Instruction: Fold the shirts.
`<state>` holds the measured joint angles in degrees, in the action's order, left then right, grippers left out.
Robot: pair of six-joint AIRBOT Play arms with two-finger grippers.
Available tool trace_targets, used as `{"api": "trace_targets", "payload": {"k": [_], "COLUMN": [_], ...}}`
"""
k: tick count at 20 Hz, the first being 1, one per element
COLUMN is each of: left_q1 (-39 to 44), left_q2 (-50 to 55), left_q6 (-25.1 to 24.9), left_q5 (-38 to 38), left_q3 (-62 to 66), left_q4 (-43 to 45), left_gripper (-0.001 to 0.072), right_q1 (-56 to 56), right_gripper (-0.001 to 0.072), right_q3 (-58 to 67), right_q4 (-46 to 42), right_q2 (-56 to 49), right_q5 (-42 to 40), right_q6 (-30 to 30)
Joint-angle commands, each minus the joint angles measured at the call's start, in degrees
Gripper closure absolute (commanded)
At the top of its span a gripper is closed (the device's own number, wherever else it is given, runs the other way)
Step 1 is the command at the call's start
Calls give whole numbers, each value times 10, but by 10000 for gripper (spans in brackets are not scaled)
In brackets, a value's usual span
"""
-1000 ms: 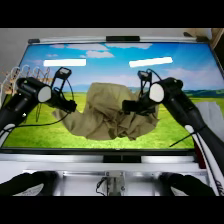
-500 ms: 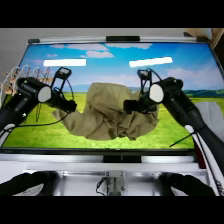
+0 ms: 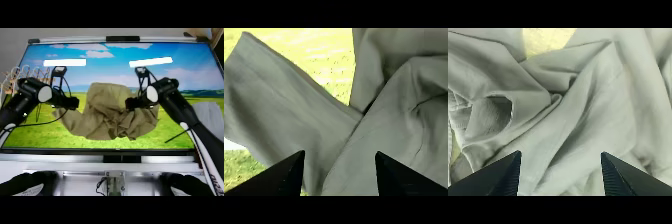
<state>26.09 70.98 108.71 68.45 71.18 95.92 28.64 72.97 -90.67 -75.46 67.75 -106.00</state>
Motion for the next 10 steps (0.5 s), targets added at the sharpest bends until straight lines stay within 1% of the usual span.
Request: {"api": "trace_targets", "payload": {"k": [1, 3, 4, 5, 7, 10], "left_q1": [0, 0, 0, 0, 0, 2], "left_q2": [1, 13, 24, 41, 81, 136], "left_q6": [41, 41, 40, 34, -1, -37], "left_q5": [-86, -94, -93, -91, -78, -74], "left_q3": [0, -1, -4, -9, -19, -28], "left_q4": [-20, -20, -21, -32, -83, -162], "left_gripper": [196, 195, 170, 90, 81, 82], "right_q1": [0, 0, 0, 0, 0, 0], "right_gripper": [101, 101, 101, 100, 82, 82], "right_q3": [0, 0, 0, 0, 0, 0], "right_q4": [43, 81, 99, 117, 142, 143], "right_q2": [-46, -80, -95, -110, -132, -151], "right_q5": [-20, -20, -22, -24, -33, -60], "right_q6": [25, 47, 58, 69, 84, 84]}}
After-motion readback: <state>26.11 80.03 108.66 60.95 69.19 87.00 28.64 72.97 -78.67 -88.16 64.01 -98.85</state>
